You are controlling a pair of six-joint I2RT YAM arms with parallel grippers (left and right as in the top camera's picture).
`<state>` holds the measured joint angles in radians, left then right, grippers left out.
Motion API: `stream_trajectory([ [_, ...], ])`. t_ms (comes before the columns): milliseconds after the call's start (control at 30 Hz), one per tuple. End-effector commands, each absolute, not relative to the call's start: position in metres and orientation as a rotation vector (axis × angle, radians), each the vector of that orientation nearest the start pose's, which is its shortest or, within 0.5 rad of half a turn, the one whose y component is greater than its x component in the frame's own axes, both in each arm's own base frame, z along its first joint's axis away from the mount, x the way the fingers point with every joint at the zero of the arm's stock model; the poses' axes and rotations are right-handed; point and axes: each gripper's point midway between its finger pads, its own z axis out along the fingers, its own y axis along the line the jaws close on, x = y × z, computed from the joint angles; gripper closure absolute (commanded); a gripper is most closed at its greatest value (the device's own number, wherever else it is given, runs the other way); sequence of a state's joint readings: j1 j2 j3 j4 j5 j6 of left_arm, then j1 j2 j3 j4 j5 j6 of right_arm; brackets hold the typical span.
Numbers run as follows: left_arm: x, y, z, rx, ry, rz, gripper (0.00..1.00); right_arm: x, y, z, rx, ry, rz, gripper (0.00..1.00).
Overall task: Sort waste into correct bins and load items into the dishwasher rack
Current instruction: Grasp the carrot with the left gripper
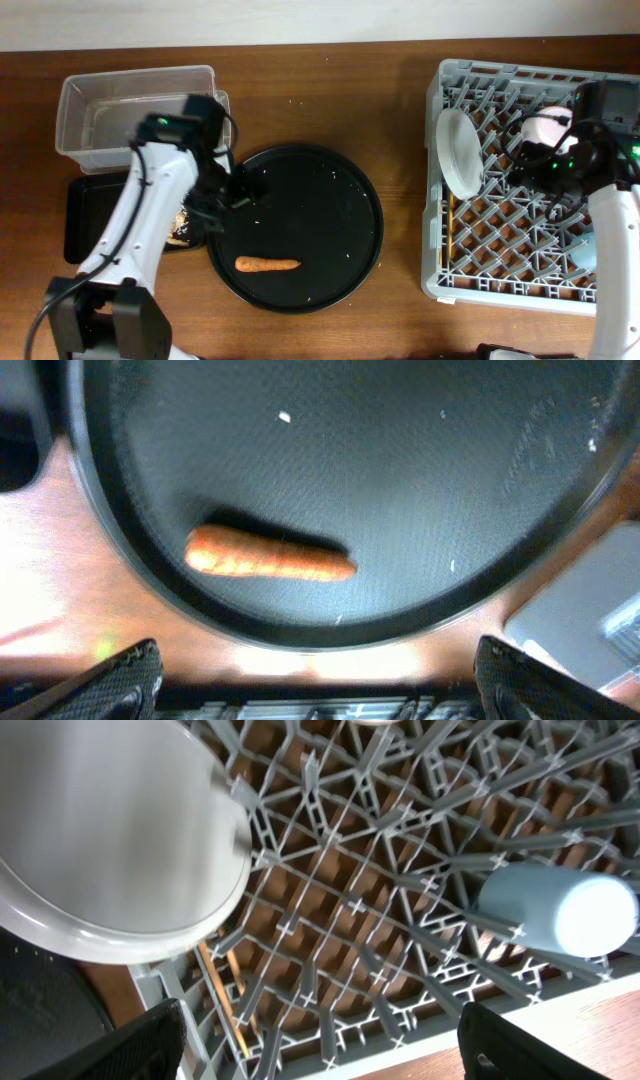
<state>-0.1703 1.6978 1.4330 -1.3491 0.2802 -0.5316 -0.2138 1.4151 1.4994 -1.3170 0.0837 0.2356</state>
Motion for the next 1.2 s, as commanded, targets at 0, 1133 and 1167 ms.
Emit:
stream_trajectory([
  [0,0.250,-0.115,0.099,-0.820,3.268,-0.310,0.01,0.286,-0.072,0.212,0.655,2.764,-0.068,0.14],
  [1133,0.236,-0.095,0.002,-1.176,2.936,0.104,0.58,0.286,-0.068,0.212,0.651,2.770,-0.033,0.13],
  [1167,0.236,-0.095,0.002,-1.176,2.935,0.104,0.60,0.286,-0.068,0.212,0.651,2.770,-0.033,0.13],
])
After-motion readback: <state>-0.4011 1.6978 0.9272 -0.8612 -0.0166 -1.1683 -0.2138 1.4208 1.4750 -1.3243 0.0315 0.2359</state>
